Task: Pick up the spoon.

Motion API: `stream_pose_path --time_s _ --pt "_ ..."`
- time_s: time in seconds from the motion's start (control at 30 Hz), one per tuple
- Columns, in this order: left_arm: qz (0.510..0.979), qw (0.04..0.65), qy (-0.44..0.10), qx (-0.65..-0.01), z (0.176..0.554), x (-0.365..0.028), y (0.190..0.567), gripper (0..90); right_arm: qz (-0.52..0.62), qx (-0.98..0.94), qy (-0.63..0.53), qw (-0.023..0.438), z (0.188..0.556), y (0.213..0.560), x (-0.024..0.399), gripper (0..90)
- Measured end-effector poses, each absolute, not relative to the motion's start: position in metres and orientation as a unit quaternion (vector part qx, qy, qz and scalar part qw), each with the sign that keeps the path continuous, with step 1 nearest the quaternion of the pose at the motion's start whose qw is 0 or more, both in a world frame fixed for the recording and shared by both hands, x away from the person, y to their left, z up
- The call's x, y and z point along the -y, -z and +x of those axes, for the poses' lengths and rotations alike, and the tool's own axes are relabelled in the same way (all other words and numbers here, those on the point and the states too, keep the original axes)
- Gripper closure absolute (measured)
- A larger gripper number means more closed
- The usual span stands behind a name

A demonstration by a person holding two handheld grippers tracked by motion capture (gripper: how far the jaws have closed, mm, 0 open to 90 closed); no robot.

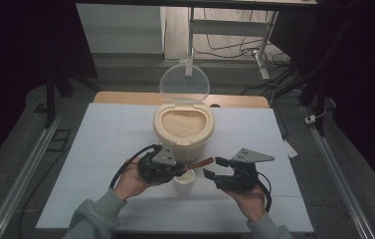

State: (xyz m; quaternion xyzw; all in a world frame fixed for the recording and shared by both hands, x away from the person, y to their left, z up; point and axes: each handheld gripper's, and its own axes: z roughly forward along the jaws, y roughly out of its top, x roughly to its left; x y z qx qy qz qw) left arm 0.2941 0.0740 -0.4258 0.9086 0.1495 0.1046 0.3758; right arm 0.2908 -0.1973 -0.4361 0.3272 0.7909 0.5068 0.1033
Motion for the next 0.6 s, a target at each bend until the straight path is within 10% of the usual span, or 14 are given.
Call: stream_pose_path --time_s 0.6 --pt "0.906 0.377 -0.123 -0.147 0.2881 -0.0663 0.4275 78.8 0.381 -0.734 -0.556 0.082 0.2901 0.4412 0.1862 48.9"
